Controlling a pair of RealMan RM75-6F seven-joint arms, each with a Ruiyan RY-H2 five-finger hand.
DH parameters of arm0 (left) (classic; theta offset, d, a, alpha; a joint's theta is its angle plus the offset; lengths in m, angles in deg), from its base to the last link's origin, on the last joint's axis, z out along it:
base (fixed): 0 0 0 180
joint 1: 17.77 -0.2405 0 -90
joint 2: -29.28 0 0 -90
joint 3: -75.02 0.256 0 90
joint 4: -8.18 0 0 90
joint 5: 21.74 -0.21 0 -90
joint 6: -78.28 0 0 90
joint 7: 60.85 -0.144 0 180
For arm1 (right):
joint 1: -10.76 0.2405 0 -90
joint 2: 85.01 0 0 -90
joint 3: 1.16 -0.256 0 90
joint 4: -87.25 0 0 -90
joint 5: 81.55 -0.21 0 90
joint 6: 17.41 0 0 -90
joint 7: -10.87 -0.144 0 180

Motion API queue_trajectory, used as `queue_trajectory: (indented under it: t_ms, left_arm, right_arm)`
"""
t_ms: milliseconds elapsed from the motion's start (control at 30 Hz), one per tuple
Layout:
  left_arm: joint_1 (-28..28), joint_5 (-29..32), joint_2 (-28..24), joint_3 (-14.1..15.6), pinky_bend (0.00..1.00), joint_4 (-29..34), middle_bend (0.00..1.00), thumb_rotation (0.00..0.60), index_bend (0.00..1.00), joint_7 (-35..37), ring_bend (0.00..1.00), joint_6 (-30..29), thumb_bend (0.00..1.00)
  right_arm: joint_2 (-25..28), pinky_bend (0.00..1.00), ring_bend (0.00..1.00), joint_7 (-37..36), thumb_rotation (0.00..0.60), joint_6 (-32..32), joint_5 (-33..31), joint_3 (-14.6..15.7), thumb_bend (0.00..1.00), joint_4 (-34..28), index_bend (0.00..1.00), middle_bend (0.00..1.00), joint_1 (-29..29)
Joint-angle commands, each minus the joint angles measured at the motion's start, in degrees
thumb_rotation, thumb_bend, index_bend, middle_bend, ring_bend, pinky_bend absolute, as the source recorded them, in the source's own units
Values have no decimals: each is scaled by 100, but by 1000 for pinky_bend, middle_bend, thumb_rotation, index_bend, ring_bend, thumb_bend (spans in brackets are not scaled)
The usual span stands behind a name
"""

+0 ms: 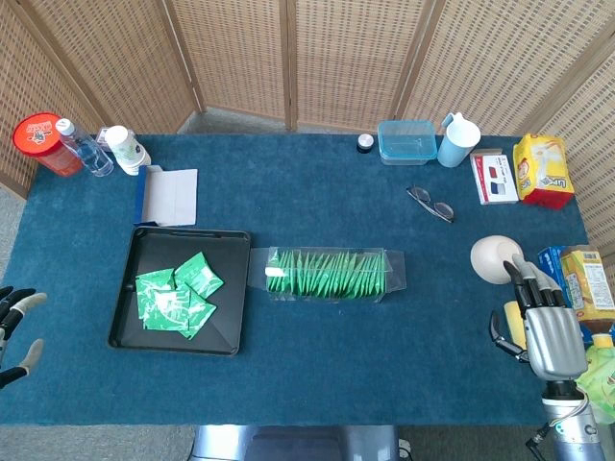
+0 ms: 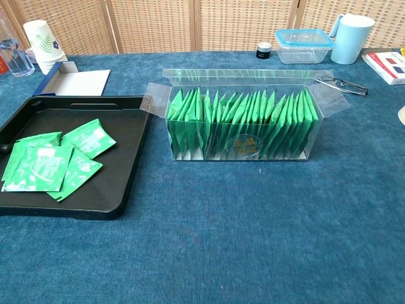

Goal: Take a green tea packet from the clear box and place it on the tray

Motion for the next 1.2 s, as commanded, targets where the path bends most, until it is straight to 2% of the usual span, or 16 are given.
queue_trajectory:
  t_ms: [33,367,567,933,1200]
  left_arm:
    - [13,2,7,-2,297,-6,182,600,202,-17,108,24,386]
    - [81,-24,-26,24,297,45,182,600,202,-12,119,163,386]
    - [414,-168,-226,-150,297,119,183,600,202,-117,119,403,386]
    - [1676,-66,-588,-623,297,416,183,573,192,48,118,1908,386]
    - [2637,434,-339,-1077,297,436,175,482,186,-152,106,2934,382]
  right_arm:
    - [-10,166,91,9,253,-15,-16,-11,583,-3,0,85,6]
    - [-53,166,91,-84,253,-17,-3,-14,583,72,0,85,6]
    - [-66,166,91,-199,254,103,25,-9,582,126,0,85,-62]
    - [-99,165,91,-163,254,138,22,0,583,173,0,85,-106]
    - [-83,166,91,-225,255,177,-35,5,583,222,0,85,-170]
